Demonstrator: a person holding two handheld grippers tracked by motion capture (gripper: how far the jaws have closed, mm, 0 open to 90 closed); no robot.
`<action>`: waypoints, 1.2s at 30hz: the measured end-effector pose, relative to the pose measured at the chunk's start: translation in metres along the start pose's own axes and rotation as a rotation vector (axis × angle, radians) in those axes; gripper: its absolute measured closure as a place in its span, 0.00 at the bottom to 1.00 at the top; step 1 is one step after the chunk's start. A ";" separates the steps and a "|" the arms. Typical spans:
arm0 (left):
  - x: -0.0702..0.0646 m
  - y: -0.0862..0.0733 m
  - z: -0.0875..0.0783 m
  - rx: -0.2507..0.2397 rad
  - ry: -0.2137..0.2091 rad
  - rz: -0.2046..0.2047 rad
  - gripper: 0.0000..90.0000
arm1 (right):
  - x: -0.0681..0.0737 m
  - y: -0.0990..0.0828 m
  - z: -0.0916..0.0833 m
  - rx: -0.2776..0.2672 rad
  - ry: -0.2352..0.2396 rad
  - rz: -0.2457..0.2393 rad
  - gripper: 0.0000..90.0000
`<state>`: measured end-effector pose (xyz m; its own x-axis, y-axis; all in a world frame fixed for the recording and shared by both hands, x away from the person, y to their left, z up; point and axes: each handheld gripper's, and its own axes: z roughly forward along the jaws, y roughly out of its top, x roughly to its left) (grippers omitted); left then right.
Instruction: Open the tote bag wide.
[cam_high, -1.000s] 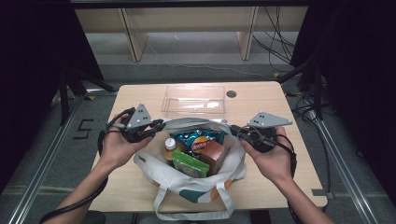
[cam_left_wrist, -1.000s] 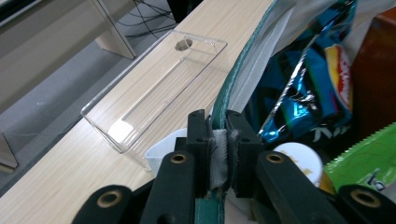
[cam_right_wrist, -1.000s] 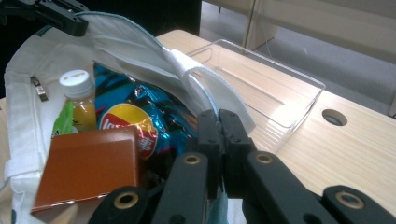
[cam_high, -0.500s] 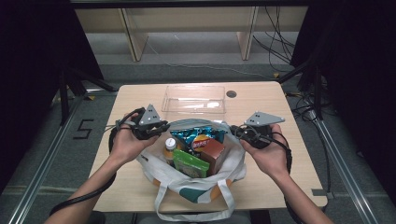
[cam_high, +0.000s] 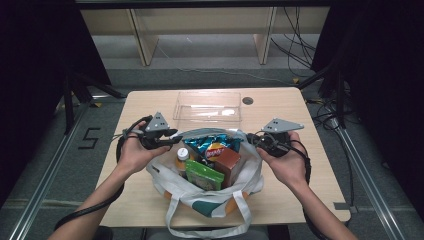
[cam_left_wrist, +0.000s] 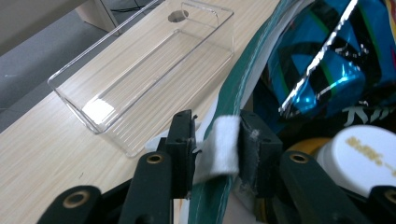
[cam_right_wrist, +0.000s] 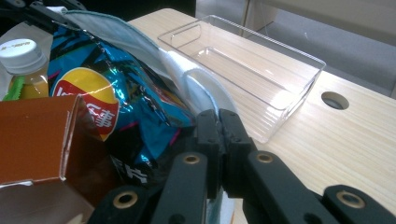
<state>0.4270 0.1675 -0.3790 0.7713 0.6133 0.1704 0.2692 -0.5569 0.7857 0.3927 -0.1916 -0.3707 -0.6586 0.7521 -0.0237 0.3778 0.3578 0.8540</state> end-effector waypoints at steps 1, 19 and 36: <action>0.001 -0.003 -0.003 0.003 0.001 0.000 0.74 | 0.001 -0.001 0.001 -0.011 -0.006 0.022 0.99; 0.012 -0.019 0.009 0.052 -0.006 0.002 0.88 | -0.003 -0.007 0.019 0.039 -0.009 -0.020 0.98; 0.017 -0.036 0.039 0.054 -0.038 -0.090 0.88 | -0.016 -0.020 0.043 0.074 -0.014 -0.034 0.98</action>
<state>0.4525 0.1761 -0.4275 0.7636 0.6411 0.0767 0.3688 -0.5304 0.7633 0.4232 -0.1871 -0.4097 -0.6632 0.7461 -0.0595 0.4026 0.4226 0.8120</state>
